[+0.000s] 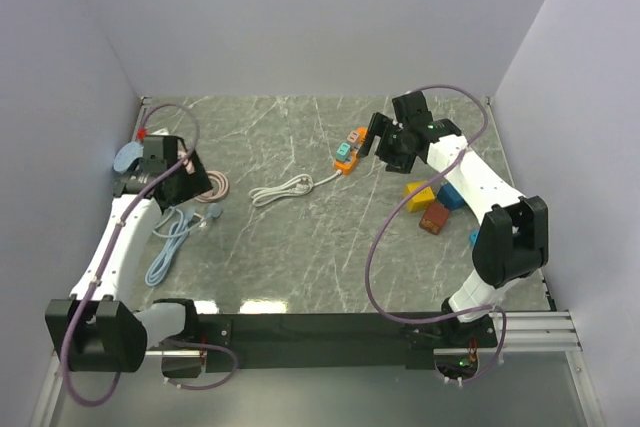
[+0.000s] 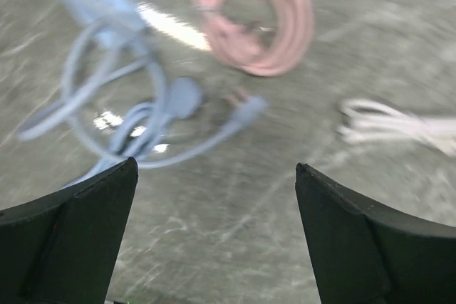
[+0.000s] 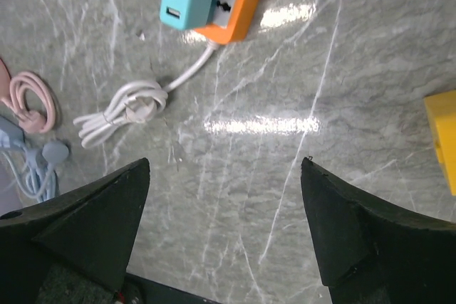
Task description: Pull the plug off the socket
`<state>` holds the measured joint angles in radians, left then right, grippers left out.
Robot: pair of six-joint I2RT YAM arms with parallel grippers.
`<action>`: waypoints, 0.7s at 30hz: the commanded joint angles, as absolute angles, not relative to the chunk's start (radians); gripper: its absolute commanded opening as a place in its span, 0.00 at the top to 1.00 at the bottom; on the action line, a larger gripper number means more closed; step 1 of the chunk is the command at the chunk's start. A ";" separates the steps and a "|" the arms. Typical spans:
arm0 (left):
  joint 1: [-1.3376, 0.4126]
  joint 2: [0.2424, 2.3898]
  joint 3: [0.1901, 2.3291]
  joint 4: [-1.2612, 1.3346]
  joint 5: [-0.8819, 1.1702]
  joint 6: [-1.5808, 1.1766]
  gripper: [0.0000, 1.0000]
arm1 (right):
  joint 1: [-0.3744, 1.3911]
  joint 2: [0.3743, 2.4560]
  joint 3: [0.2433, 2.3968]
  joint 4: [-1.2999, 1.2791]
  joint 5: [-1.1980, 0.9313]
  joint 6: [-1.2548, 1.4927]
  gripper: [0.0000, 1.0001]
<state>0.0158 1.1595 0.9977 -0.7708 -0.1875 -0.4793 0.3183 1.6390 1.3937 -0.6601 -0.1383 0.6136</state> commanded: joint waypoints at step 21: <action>-0.437 1.779 1.339 -0.509 -0.077 -0.016 0.05 | 0.305 1.468 1.258 -0.655 -0.130 0.644 0.07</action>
<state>-0.4370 1.7622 1.2831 -0.5587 -0.1162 -0.1375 0.3092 1.5135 1.2682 -0.6762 -0.1257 0.6384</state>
